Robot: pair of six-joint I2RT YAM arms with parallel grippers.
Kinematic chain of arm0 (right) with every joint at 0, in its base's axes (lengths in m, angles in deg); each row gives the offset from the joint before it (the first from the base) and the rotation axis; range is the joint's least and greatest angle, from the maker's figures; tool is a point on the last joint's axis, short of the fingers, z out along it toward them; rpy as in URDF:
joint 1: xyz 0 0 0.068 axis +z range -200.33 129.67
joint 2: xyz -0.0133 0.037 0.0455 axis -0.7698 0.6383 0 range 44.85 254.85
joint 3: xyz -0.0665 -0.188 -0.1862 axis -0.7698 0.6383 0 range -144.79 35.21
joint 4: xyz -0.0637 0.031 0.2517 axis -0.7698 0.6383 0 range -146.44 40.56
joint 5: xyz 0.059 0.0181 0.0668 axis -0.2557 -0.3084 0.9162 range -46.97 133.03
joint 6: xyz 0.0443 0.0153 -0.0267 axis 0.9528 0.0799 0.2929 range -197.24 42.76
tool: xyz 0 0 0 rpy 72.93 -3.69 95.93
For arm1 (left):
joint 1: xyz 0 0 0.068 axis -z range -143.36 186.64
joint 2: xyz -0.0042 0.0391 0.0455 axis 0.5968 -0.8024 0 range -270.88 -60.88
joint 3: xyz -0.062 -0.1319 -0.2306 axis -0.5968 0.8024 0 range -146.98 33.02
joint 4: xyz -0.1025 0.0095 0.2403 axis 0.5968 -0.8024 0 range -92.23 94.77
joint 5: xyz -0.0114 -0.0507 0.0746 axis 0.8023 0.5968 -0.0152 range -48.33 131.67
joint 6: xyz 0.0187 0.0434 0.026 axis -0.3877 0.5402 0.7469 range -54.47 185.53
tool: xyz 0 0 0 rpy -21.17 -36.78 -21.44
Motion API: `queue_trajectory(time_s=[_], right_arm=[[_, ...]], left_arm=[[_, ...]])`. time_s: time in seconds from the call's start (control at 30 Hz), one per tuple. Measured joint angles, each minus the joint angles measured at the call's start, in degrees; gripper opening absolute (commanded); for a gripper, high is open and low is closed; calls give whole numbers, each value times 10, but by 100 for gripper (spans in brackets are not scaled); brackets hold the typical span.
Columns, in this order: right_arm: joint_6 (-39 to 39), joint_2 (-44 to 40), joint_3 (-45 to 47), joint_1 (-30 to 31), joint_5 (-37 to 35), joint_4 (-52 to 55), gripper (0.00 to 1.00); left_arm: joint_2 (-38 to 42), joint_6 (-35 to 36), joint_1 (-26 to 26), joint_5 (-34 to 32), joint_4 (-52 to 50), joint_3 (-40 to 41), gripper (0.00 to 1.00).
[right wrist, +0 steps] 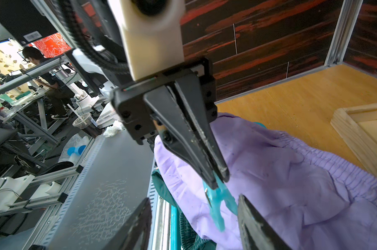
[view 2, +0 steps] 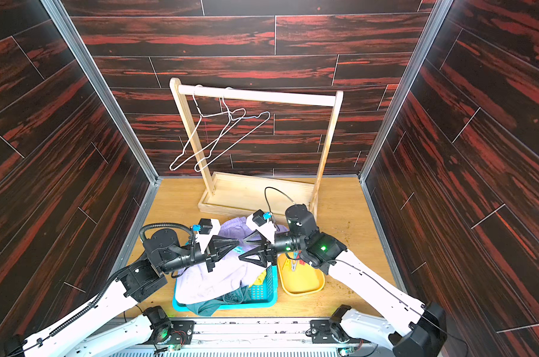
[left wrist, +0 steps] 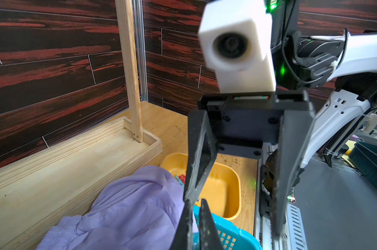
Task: Remove the clothespins securing shorts to the hanger
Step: Place the clothespin in the storage box.
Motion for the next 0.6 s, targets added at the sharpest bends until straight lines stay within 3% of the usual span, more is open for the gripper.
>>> queue_trajectory(time_s=[0.6], right_arm=[[18, 57, -17, 35, -23, -31, 61]], left_arm=[[15, -4, 0, 0, 2, 0, 0]])
